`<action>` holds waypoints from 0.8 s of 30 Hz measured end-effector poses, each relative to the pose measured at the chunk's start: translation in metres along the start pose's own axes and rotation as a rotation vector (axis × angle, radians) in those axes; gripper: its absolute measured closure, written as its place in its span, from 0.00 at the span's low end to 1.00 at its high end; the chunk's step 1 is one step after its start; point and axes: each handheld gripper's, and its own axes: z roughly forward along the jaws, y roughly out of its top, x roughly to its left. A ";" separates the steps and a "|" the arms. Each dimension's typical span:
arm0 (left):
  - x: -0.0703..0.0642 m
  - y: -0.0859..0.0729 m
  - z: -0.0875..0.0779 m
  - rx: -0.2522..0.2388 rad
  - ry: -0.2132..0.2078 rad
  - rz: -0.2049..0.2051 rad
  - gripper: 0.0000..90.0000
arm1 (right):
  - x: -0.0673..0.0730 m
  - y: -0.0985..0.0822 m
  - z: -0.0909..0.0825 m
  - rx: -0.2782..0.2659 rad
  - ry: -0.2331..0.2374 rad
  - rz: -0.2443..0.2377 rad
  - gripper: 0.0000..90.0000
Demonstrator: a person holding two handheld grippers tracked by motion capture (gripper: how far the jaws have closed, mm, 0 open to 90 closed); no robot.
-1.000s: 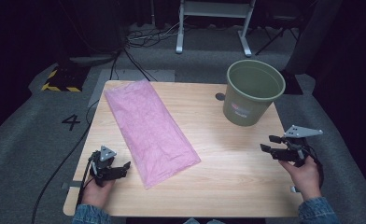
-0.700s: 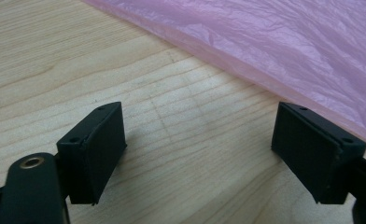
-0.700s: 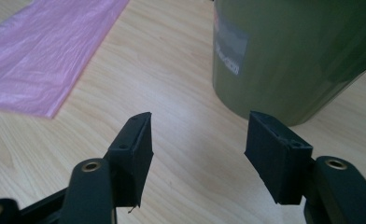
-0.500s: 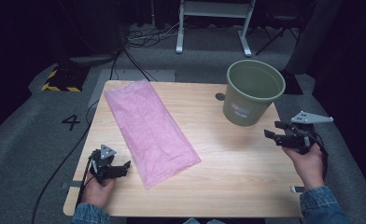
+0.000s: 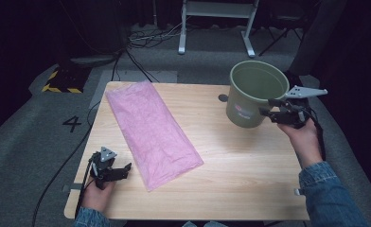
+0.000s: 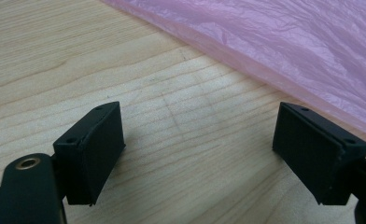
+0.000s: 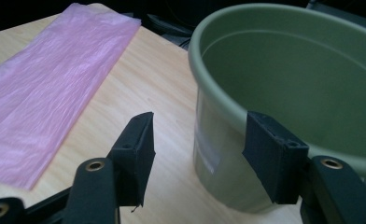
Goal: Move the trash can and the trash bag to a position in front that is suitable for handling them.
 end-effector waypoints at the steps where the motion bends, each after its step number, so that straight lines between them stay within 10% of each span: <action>1: 0.000 0.000 0.000 0.000 0.000 0.000 0.18 | -0.001 0.004 0.004 -0.003 -0.001 -0.003 0.50; 12: 0.000 0.000 0.000 -0.001 0.002 0.000 0.18 | -0.010 0.024 0.050 0.020 0.094 0.064 0.56; 24: 0.000 0.000 0.000 -0.001 0.002 0.000 0.18 | -0.013 0.025 0.068 0.087 0.083 0.000 0.77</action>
